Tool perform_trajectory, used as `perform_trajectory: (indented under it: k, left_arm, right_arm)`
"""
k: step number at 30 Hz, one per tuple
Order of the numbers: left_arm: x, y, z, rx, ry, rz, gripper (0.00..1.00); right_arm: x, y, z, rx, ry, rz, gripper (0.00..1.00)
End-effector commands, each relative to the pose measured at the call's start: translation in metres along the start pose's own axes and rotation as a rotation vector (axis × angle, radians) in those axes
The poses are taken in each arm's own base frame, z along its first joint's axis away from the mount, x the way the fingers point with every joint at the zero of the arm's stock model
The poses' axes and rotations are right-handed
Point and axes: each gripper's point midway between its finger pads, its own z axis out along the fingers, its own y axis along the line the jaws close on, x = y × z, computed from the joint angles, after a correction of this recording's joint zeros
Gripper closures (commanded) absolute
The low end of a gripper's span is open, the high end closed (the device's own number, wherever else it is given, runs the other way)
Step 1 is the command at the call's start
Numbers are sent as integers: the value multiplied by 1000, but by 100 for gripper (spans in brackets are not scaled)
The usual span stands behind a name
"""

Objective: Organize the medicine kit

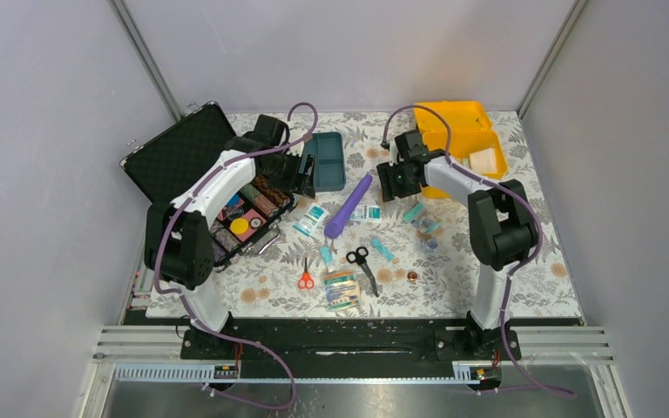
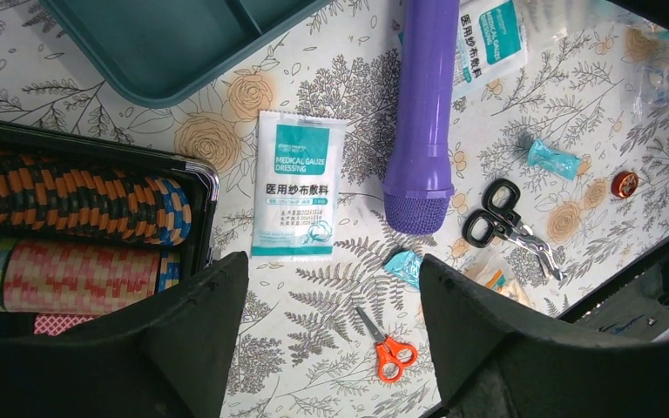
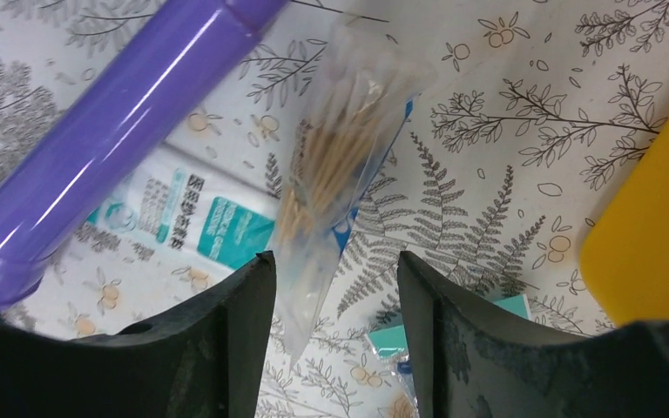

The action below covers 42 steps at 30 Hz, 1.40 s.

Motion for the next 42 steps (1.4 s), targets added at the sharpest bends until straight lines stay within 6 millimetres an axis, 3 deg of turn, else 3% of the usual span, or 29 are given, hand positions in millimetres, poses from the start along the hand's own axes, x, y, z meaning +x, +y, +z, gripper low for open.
perform_trajectory:
  k: [1, 5, 9, 10, 12, 18, 21, 25, 28, 31, 42]
  left_arm:
    - [-14, -1, -18, -26, -77, 55, 28]
    - [-15, -1, -16, -22, -75, 54, 28]
    - [-20, -1, -15, -21, -77, 52, 28]
    - [-21, -1, -15, -21, -77, 52, 28]
    - [-22, -1, -13, -18, -75, 49, 28]
    - [-25, -2, -8, -8, -68, 36, 28]
    - [-25, -1, -6, -7, -64, 34, 28]
    - [-25, 0, -3, -7, -58, 32, 28]
    - [-26, 0, -3, -6, -57, 32, 28]
    - [-26, -1, -2, -2, -57, 31, 28]
    - [-22, -2, -15, -20, -75, 57, 28]
  right_arm:
    - [-23, 4, 5, 39, -48, 8, 41]
    - [-15, 8, 11, 17, -25, 24, 55]
    - [-17, 15, 6, -22, -34, 12, 87]
    - [-23, 17, 0, -28, -53, 0, 91]
    - [-40, 22, -23, -45, -113, -30, 100]
    - [-85, 37, -118, -86, -313, -81, 100]
    - [-94, 15, -163, -28, -394, -93, 100]
    - [-91, -45, -190, 70, -393, -10, 100]
    - [-84, -102, -193, 200, -368, 17, 100]
    - [-76, -137, -180, 255, -311, -21, 100]
    - [-45, -178, -95, 298, -107, -17, 100]
